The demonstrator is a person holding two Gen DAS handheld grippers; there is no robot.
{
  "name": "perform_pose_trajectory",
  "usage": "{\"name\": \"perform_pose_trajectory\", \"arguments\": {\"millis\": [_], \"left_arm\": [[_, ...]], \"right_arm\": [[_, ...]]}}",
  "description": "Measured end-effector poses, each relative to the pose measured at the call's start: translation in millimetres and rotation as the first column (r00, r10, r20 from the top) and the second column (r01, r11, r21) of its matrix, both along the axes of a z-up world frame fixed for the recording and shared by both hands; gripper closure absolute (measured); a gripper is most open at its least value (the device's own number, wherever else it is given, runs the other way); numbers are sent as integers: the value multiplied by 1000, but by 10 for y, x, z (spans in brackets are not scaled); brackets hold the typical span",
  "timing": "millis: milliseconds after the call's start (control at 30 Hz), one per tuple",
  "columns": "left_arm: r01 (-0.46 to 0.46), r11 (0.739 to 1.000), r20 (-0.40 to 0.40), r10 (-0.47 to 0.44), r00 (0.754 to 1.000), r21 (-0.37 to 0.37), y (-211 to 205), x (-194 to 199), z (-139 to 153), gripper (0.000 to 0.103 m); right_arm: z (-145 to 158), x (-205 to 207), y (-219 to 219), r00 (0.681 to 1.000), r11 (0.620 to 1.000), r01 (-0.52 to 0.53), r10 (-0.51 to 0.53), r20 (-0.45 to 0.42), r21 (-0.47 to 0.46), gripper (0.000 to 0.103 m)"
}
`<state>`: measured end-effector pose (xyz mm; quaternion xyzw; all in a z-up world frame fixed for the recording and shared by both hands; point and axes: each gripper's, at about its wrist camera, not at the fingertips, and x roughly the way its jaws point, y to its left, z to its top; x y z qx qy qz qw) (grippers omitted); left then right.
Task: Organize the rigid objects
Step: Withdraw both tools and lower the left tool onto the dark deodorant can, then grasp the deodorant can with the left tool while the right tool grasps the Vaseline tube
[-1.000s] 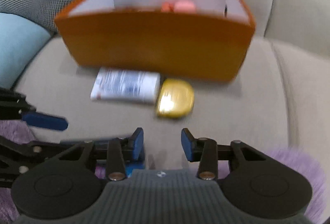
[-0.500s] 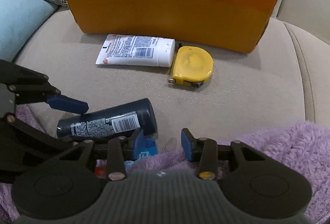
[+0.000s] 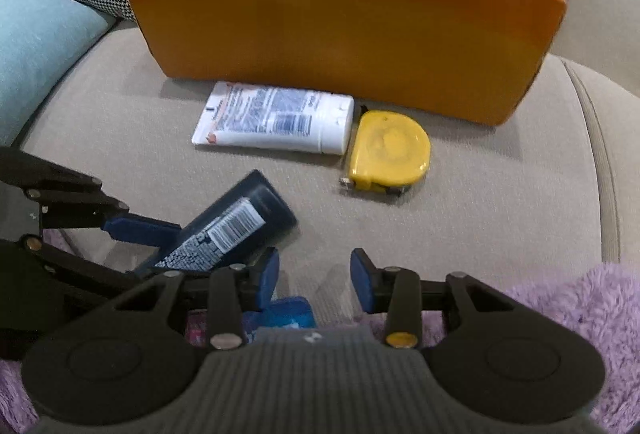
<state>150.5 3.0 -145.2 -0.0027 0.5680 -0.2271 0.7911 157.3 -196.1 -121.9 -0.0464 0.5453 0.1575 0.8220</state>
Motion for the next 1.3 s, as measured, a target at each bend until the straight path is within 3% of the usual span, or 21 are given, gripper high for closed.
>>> {"name": "perform_pose_trajectory", "arguments": {"millis": [167, 300, 467, 667, 733, 867, 967, 1100, 1200, 1300], "left_arm": [[-147, 989, -7, 147, 989, 1, 270, 7, 106, 59], [-237, 971, -8, 237, 971, -9, 460, -1, 183, 59], [-331, 943, -6, 331, 944, 25, 597, 89, 183, 60], [-385, 923, -36, 385, 922, 9, 691, 155, 163, 60], [-390, 921, -38, 390, 920, 3, 698, 161, 159, 60], [-398, 917, -43, 398, 917, -12, 699, 201, 134, 60], [-401, 916, -47, 400, 915, -19, 737, 164, 133, 60], [-418, 908, -63, 415, 908, -38, 753, 162, 101, 60], [-429, 901, -84, 424, 902, -57, 785, 140, 78, 60], [-447, 891, -115, 437, 892, -82, 818, 117, 55, 60]], "right_arm": [[32, 77, 148, 995, 996, -92, 93, 41, -22, 64], [53, 168, 339, 970, 973, -211, 220, 98, -99, 64], [55, 283, 584, 898, 898, -368, 410, 157, -241, 62], [-78, 401, 782, 818, 799, -476, 556, 150, -368, 56], [-135, 424, 834, 801, 774, -496, 582, 137, -394, 48], [-254, 451, 898, 785, 742, -488, 603, 140, -460, 49], [-252, 492, 910, 801, 756, -469, 582, 141, -456, 52], [-68, 509, 857, 841, 817, -450, 524, 137, -360, 70], [87, 590, 734, 910, 903, -383, 404, 87, -193, 82], [173, 696, 557, 962, 962, -272, 273, -8, 20, 82]]}}
